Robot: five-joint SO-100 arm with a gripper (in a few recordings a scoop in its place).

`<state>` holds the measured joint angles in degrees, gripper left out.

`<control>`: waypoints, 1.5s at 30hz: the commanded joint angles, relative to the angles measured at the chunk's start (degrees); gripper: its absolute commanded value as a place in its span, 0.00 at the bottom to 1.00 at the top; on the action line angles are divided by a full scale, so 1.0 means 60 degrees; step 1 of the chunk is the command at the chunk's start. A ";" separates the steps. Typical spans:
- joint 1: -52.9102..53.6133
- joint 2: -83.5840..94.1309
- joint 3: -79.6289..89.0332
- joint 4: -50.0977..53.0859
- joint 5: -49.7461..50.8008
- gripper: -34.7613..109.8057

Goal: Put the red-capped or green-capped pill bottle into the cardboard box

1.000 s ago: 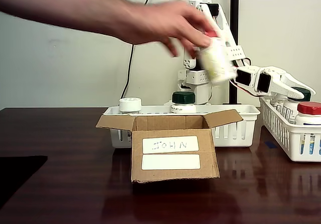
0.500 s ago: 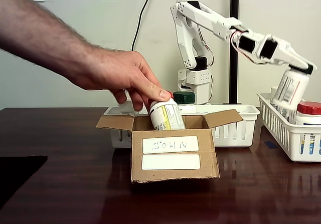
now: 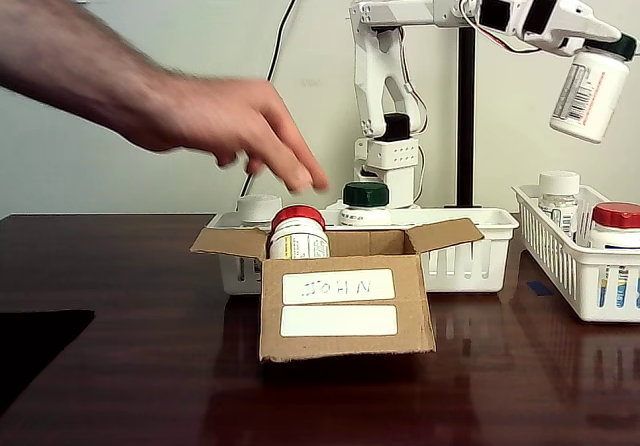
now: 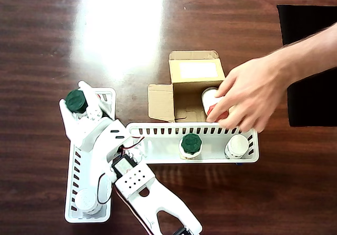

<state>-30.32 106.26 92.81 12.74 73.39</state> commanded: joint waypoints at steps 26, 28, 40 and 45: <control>0.4819 0.0571 0.2476 -0.2007 0.1538 0.25; 0.5010 0.0220 0.2549 -0.2432 0.1641 0.25; 0.5757 -0.2036 0.1978 -0.4321 0.2095 0.26; 0.5815 -0.2241 0.1992 -0.4380 0.2314 0.28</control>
<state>3.52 90.53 109.07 -10.02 85.78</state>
